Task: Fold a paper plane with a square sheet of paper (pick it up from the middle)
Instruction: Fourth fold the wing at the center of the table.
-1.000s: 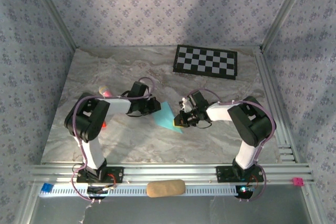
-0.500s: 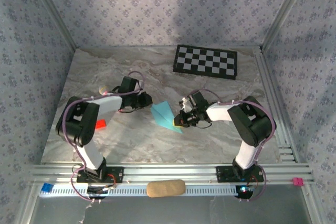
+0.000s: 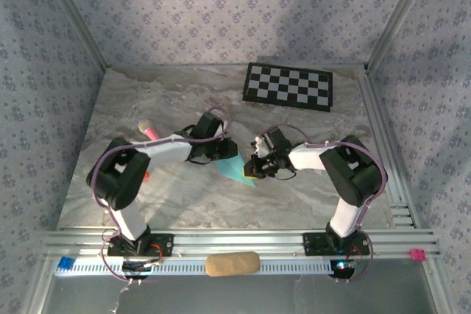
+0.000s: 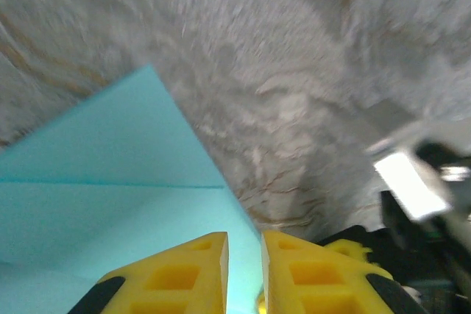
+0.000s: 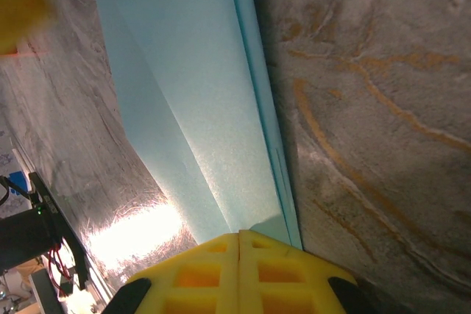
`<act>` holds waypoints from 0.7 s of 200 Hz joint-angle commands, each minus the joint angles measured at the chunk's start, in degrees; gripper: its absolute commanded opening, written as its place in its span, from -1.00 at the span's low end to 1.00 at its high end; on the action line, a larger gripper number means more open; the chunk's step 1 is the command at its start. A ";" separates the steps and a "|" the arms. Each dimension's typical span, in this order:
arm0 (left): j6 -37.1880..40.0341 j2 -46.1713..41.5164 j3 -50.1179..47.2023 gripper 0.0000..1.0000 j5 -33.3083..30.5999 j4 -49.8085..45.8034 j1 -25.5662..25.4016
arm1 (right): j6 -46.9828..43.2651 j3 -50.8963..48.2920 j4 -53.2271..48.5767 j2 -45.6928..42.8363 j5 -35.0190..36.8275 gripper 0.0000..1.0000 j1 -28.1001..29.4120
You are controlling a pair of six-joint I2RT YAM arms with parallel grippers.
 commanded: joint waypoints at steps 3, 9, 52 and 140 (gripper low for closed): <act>-1.55 2.66 0.94 -0.62 -0.64 0.16 -0.73 | 1.11 -0.58 -4.73 -0.35 3.75 -1.00 0.23; -1.46 3.31 0.85 -0.63 -0.89 0.15 -0.75 | 1.80 -0.50 -4.76 -0.72 3.58 -1.00 0.18; -0.84 5.70 -0.24 -0.67 -1.73 -0.28 -0.74 | 2.40 -1.05 -8.29 -7.88 5.77 -0.88 0.15; -2.15 5.87 1.58 -0.68 -1.03 -1.85 -0.78 | 9.10 -7.39 -13.93 -17.85 5.90 -0.43 -1.54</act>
